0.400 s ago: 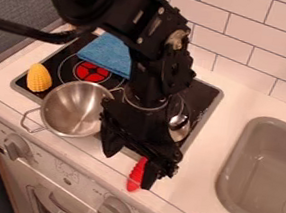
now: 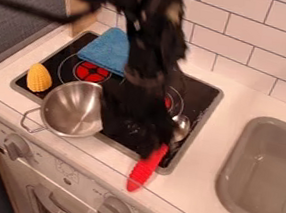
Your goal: Move the blue cloth above the red spoon on the upper right of burner
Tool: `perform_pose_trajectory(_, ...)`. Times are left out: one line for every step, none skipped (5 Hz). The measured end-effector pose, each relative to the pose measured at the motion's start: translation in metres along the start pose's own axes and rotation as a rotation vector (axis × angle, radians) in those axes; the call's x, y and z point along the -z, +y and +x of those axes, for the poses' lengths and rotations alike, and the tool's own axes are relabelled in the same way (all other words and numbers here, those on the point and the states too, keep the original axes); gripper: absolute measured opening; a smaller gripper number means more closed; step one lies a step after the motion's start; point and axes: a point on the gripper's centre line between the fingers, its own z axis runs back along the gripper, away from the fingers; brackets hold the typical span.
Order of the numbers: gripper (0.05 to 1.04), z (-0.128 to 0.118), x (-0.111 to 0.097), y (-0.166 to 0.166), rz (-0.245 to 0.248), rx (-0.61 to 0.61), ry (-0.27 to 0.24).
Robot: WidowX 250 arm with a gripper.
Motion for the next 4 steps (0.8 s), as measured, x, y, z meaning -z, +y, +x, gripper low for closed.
perform_pose_trajectory(1.000, 0.034, -0.013, 0.029, -0.013, -0.067, -0.017)
perform_pose_trajectory(1.000, 0.070, -0.015, 0.055, 0.004, -0.110, -0.019)
perform_pose_trajectory(1.000, 0.106, 0.005, 0.088, 0.009, -0.181, 0.011)
perform_pose_trajectory(1.000, 0.133, 0.022, 0.113, -0.003, -0.224, 0.035)
